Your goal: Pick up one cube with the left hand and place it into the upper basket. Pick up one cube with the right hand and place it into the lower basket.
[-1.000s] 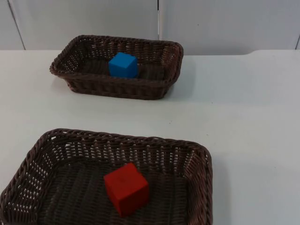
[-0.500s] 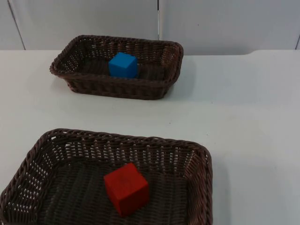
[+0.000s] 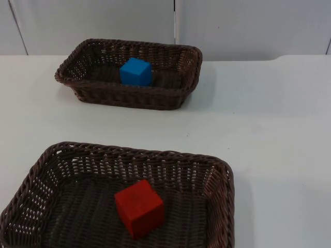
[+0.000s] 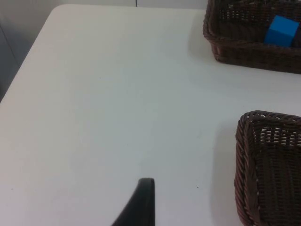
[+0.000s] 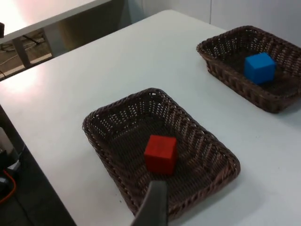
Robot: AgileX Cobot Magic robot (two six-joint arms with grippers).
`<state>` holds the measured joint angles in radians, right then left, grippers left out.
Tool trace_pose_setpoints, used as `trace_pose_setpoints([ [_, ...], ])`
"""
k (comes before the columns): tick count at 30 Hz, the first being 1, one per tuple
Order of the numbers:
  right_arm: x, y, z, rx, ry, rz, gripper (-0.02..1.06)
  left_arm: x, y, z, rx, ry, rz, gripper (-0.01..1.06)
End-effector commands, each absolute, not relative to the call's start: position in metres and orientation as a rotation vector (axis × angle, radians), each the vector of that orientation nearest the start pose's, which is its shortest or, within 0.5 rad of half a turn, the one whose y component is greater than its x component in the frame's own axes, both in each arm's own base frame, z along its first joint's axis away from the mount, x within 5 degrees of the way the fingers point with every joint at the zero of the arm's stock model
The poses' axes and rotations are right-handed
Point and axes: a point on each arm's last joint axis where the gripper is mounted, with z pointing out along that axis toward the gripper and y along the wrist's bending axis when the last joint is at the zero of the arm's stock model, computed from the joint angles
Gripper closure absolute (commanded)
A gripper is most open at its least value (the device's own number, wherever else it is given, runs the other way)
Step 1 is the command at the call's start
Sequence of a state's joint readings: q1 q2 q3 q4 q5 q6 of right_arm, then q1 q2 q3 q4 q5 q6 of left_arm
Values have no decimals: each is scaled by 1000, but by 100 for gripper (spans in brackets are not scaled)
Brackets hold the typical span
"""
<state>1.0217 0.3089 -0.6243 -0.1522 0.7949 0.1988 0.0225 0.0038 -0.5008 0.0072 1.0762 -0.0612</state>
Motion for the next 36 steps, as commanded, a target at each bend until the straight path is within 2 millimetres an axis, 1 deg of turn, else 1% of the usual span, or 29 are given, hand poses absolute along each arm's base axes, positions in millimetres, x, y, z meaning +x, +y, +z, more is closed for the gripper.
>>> trace_pose_setpoints([
  [1, 29, 28, 326, -838, 1840, 606, 29, -5, 1, 275, -93, 2060, -12, 15],
  [6, 20, 11, 322, -838, 1836, 594, 29, -5, 1, 275, -93, 2060, -12, 15],
  [7, 20, 11, 322, -838, 1836, 594, 29, -5, 1, 275, -93, 2060, -12, 15],
  [12, 10, -6, 317, -829, 1821, 600, 29, -5, 1, 275, -93, 2060, -12, 15],
  [13, 10, -6, 317, -829, 1821, 600, 29, -5, 1, 275, -93, 2060, -12, 15],
  [18, -1, -24, 310, -816, 1791, 608, 29, -5, 1, 275, -93, 2060, -12, 15],
  [21, -2, -25, 306, -839, 1828, 596, 29, -5, 1, 275, -93, 2060, -12, 15],
  [23, -4, -23, 301, -904, 1836, 589, 29, -5, 1, 275, -93, 2060, -12, 15],
  [24, -4, -23, 301, -904, 1836, 589, 29, -5, 1, 275, -93, 2060, -12, 15],
  [28, -8, -10, 287, -1043, 1819, 636, 29, -5, 1, 275, -93, 2060, -12, 15],
  [29, -8, -10, 287, -1043, 1819, 636, 29, -5, 1, 275, -93, 2060, -12, 15],
  [31, -6, -5, 280, -1052, 1828, 643, 29, -5, 1, 275, -93, 2060, -12, 15],
  [36, -5, -6, 280, -1056, 1826, 632, 29, -5, 1, 275, -93, 2060, -12, 15],
])
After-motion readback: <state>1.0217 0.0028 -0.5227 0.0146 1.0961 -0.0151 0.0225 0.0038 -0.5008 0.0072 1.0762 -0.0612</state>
